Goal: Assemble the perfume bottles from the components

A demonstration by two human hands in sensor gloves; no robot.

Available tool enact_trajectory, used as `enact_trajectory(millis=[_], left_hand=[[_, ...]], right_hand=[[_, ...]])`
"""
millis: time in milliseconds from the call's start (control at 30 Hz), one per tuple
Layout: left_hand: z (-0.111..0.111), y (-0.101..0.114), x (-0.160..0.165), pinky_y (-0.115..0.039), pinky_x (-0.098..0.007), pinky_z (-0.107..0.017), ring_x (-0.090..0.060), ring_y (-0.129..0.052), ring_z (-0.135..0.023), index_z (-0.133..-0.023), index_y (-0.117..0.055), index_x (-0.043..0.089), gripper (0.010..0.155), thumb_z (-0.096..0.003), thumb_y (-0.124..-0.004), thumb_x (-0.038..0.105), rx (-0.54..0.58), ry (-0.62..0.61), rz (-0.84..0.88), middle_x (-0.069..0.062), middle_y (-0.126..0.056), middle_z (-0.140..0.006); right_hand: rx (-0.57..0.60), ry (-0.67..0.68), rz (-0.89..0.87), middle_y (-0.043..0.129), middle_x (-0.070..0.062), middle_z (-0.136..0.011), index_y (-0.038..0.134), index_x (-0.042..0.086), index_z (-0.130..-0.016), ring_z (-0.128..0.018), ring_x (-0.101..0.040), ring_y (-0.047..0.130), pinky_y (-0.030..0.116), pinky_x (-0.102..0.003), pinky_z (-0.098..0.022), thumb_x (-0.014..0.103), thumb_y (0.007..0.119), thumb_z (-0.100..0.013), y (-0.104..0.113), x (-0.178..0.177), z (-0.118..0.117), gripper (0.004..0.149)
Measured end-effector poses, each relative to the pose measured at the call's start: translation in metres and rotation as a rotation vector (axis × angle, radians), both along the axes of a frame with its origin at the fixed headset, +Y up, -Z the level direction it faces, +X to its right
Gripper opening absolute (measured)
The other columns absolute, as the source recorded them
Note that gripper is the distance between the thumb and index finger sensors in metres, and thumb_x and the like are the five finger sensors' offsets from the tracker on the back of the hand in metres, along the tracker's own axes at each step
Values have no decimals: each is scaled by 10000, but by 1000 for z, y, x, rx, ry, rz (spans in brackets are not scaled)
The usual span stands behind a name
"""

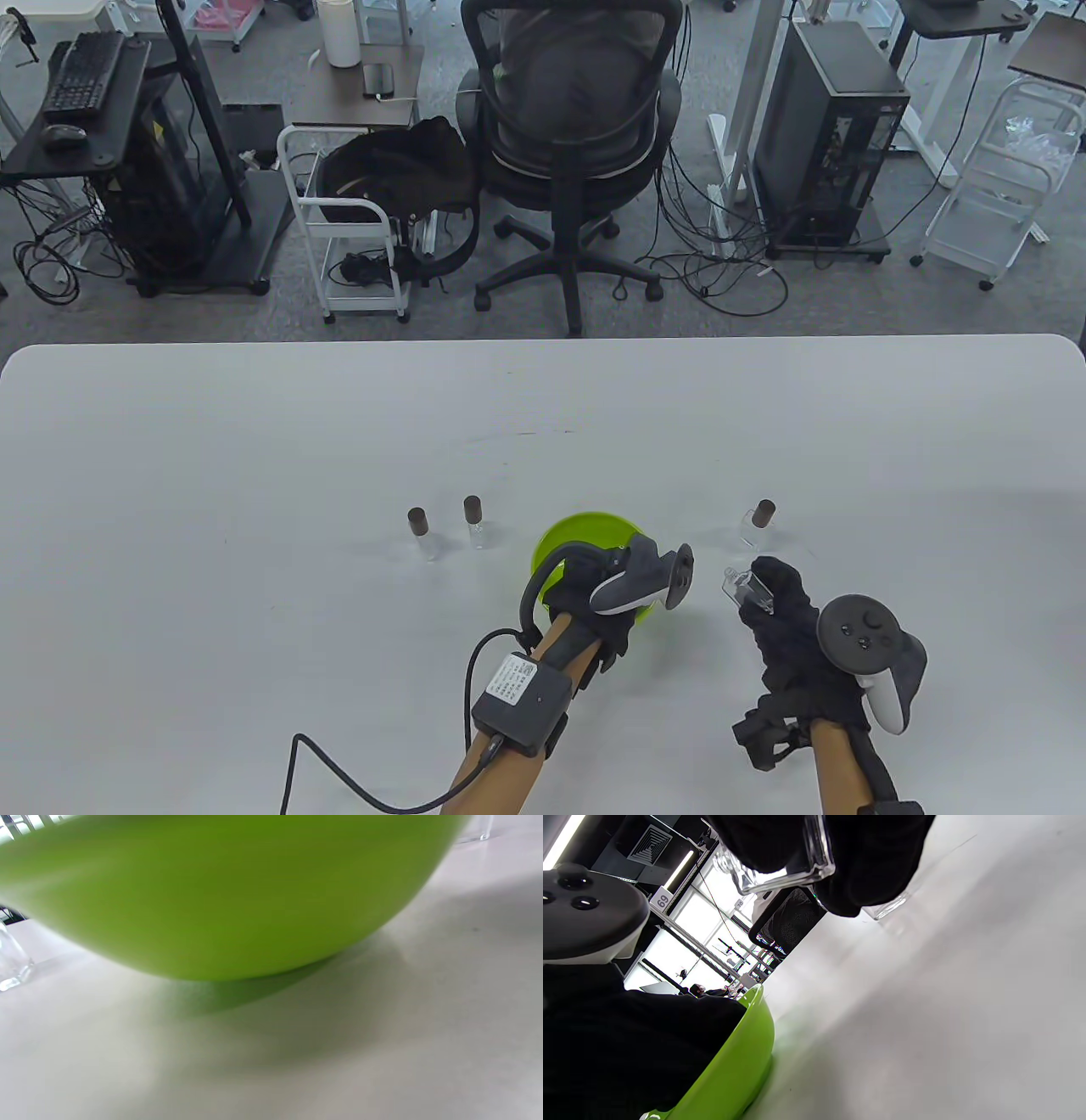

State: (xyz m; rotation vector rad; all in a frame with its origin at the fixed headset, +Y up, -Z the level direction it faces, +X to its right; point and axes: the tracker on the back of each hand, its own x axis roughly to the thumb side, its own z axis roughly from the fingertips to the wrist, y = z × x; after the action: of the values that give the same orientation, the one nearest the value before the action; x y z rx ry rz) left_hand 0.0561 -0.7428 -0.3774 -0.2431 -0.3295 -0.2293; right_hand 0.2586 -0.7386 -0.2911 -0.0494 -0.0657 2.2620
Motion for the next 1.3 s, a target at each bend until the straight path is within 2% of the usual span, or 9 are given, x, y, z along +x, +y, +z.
enact_trajectory(millis=[133, 333, 533, 733, 900, 1033, 1100, 1167, 1300], left_hand=[[-4, -2, -2, -837, -263, -465, -69, -982, -491, -1032, -672, 237, 590, -510, -838, 456, -46, 13, 3, -43, -928, -810], [-3, -2, -11, -834, -258, -425, -39, -942, -421, -1045, -681, 233, 632, -501, -831, 518, -27, 19, 10, -51, -939, -717], [10, 25, -27, -835, -269, -451, -52, -948, -448, -949, -787, 235, 528, -503, -824, 515, 82, 6, 143, -52, -920, -744], [41, 65, -59, -860, -266, -475, -68, -994, -495, -884, -766, 246, 470, -495, -837, 499, 316, -32, 533, -53, -916, -792], [65, 71, -84, -871, -272, -483, -82, -1018, -517, -894, -775, 229, 453, -505, -830, 457, 389, -22, 896, -68, -919, -808], [71, 60, -98, -871, -270, -483, -81, -1018, -521, -895, -772, 225, 449, -511, -825, 451, 376, 15, 1114, -71, -916, -810], [69, 51, -102, -872, -270, -478, -83, -1019, -515, -893, -773, 219, 448, -512, -825, 449, 317, 58, 1243, -74, -918, -804], [68, 46, -103, -871, -269, -481, -80, -1018, -520, -896, -769, 218, 447, -515, -821, 448, 268, 78, 1278, -74, -916, -806], [67, 43, -104, -870, -269, -483, -82, -1018, -525, -897, -767, 217, 445, -518, -818, 444, 254, 90, 1324, -73, -912, -812]], right_hand=[[-9, 5, -4, 651, -188, -1068, 442, 118, -1080, -937, -364, 883, 805, -491, -686, 201, 706, -563, -2, 0, 0, 586], [-10, 17, 9, 650, -188, -1069, 439, 120, -1079, -937, -364, 882, 804, -488, -688, 204, 703, -564, -3, -3, 0, 585], [-22, 57, 29, 648, -189, -1069, 436, 117, -1079, -938, -362, 881, 805, -488, -686, 204, 703, -564, -6, -13, 1, 587], [-19, 108, 15, 646, -188, -1071, 434, 117, -1079, -938, -366, 880, 805, -486, -687, 204, 701, -564, -6, -23, 3, 586], [-24, 151, 12, 642, -184, -1073, 432, 124, -1078, -943, -363, 876, 804, -484, -690, 204, 700, -564, -7, -30, 5, 586], [-32, 172, 9, 638, -180, -1078, 432, 133, -1076, -946, -362, 876, 806, -480, -690, 202, 701, -562, -9, -34, 5, 584], [-42, 186, -1, 637, -179, -1080, 433, 138, -1075, -947, -360, 876, 808, -477, -689, 202, 701, -561, -10, -36, 5, 583], [-49, 196, -12, 634, -177, -1082, 432, 143, -1075, -949, -361, 874, 810, -474, -690, 202, 701, -561, -11, -37, 5, 583], [-55, 206, -42, 628, -175, -1085, 429, 146, -1074, -950, -360, 874, 810, -471, -690, 203, 699, -562, -11, -38, 6, 582]])
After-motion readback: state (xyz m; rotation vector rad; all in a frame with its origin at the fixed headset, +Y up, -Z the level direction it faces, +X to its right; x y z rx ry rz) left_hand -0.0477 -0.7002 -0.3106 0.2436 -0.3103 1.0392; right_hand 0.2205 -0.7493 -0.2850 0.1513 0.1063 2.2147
